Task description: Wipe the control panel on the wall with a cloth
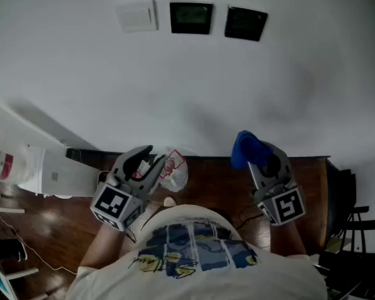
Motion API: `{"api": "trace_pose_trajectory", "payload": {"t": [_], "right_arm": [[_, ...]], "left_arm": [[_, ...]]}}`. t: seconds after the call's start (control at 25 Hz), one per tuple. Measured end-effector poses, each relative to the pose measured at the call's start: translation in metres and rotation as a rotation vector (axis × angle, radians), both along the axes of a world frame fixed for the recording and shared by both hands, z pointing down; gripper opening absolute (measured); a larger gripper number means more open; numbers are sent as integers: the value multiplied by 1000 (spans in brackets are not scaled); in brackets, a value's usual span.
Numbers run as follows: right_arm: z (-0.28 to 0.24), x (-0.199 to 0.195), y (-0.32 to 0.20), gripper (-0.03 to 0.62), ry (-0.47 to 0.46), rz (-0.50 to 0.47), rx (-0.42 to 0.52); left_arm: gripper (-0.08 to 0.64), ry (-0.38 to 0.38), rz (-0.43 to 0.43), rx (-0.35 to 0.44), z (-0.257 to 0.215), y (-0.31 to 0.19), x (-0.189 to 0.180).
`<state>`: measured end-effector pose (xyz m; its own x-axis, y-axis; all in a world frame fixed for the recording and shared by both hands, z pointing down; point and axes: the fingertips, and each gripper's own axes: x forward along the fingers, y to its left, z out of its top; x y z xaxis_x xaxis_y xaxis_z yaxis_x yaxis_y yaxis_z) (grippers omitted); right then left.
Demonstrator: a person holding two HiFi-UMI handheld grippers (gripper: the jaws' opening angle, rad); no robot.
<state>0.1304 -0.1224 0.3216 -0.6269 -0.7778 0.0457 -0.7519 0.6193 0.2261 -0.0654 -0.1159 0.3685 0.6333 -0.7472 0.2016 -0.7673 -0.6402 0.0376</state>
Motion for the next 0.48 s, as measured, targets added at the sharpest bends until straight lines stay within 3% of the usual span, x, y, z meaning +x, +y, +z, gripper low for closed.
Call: {"api": "trace_pose_trajectory", "payload": {"t": [0.2,0.32,0.48], "right_arm": [[-11,-68,-48,81,265,50,101],[-43,-105,-76,82,401,68,260],[-97,-141,-106,83,575,100,461]], "left_arm": [[147,4,48,-29,20,-2,-43],[147,20,72,-57,32,0,-55],[147,81,62,-38,30,-3,-64]]}}
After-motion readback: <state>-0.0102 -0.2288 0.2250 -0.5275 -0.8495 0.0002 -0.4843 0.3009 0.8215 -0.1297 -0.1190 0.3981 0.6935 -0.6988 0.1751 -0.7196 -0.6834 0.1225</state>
